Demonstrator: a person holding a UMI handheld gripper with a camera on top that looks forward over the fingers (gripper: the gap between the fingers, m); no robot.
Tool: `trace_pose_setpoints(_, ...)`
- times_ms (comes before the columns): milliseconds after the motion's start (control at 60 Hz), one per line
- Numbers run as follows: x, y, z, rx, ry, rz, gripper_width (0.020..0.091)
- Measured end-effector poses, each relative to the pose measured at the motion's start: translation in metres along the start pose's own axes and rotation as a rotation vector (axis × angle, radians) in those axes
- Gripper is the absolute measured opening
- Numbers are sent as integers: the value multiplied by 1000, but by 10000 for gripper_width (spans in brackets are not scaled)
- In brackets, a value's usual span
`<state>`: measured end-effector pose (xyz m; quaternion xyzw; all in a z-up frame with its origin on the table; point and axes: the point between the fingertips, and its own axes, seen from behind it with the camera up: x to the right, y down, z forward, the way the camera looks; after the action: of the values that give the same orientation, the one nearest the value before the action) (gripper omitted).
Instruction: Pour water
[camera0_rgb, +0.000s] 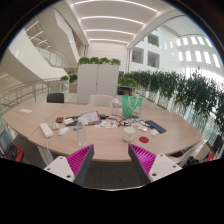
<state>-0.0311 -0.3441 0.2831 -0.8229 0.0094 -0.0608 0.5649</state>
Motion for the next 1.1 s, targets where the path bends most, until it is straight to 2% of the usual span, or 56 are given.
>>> trace_pose_setpoints(17,9,-9,-19,9,-16,-7,789)
trace_pose_setpoints(83,-19,-2,3,40,-46,-29,787)
trace_pose_setpoints(133,-40,7,50,52,-67,-27,773)
trace_pose_setpoints(150,-46,9,60,55,-77,-23,790)
trace_pose_setpoints(167,-46,9,49,57,-89,-19,789)
trace_pose_setpoints(233,-70,23,83,62,-129,5,788)
trace_pose_setpoints(350,-124,38,172,87,-194,35,789)
trace_pose_setpoints(533,-198,65,288,73,-289,-7,789)
trace_pose_setpoints(750,-215,51,383,123,-243,4,790)
trace_pose_setpoints(783,-219,49,392,126,-248,1,758)
trace_pose_setpoints(800,-222,49,397,123,-253,-8,702)
trace_pose_setpoints(833,-223,53,405,113,-245,-32,465)
trace_pose_setpoints(950,-226,45,409,175,-221,-74,440)
trace_pose_setpoints(1100,-225,49,409,108,-268,-15,383)
